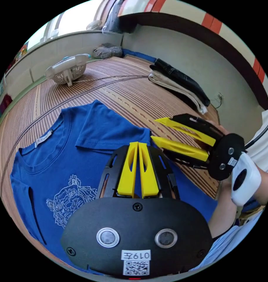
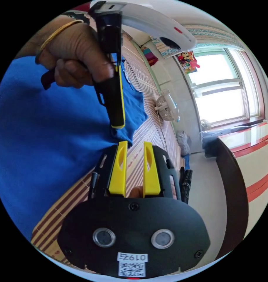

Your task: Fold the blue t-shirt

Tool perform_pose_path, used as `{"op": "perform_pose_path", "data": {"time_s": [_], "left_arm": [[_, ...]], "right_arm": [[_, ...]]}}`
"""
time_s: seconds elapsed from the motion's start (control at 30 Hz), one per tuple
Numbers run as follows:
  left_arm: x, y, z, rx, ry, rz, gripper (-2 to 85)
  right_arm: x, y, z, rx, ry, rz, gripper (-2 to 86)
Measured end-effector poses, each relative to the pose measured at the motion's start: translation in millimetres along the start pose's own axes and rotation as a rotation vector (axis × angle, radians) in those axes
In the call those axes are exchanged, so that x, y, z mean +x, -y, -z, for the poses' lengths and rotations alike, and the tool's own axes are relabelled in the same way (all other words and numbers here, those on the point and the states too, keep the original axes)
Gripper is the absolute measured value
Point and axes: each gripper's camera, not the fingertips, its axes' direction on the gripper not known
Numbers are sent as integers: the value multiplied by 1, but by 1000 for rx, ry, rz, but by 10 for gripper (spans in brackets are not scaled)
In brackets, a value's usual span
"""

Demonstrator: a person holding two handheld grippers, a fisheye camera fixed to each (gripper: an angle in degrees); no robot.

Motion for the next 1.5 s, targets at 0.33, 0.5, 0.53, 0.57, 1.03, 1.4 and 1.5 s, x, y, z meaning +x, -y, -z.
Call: {"op": "perform_pose_path", "data": {"time_s": [0.33, 0.5, 0.53, 0.57, 1.03, 1.4, 1.5], "left_arm": [[-22, -59, 8, 75, -115, 56, 13], [-42, -71, -14, 96, -152, 225, 29], [-49, -71, -20, 107, -194, 285, 39], [-57, -71, -29, 99, -239, 358, 52], [-124, -78, -117, 73, -576, 868, 105], [-139, -58, -147, 89, -619, 911, 25], [-145, -58, -153, 86, -626, 909, 23]], "right_arm": [[-35, -20, -32, 88, -98, 300, 69], [0, -25, -47, 74, 68, 196, -1], [15, -27, -49, 80, 95, 126, -3], [29, -30, -51, 86, 105, 58, -4], [10, -54, -49, 138, 10, 36, -4], [12, -70, -41, 59, 129, -217, 134], [12, -63, -34, 67, 87, -284, 129]]}}
